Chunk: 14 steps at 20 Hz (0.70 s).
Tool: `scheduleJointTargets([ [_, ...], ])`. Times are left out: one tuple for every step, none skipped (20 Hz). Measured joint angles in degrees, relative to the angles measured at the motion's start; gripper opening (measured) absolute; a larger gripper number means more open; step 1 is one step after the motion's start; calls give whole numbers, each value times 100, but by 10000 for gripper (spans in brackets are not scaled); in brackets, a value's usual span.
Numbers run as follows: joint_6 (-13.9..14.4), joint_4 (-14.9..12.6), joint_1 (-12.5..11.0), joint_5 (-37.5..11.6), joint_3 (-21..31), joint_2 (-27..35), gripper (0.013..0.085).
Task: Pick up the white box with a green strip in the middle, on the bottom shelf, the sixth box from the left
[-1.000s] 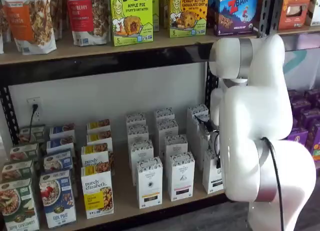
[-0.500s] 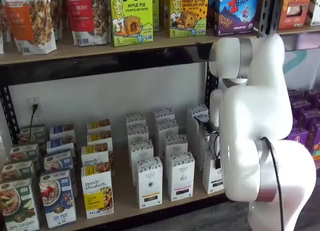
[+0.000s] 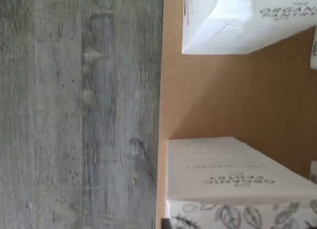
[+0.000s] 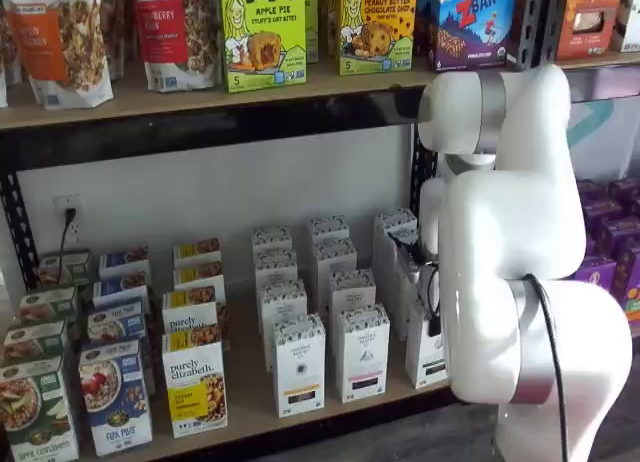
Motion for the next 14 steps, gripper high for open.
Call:
scheduleJointTargets([
  [0, -6, -8, -63, 38, -11, 490],
  [29, -49, -20, -129, 77, -24, 490],
  [63, -96, -28, -152, 102, -36, 490],
  [103, -146, -35, -167, 128, -52, 490],
  [148, -203, -43, -194, 171, -74, 490],
  [217, -286, -52, -239, 222, -100, 490],
  [284, -367, -61, -273, 268, -124, 490],
  [378, -481, -75, -326, 355, -171, 490],
  [440, -558, -86, -362, 438, -220, 490],
  [476, -603, -94, -383, 511, -268, 490],
  [480, -611, -99, -397, 590, -319, 490],
  [464, -599, -106, -406, 684, -386, 490],
  [443, -581, -114, -426, 784, -456, 490],
  [438, -582, -124, -457, 884, -521, 490],
])
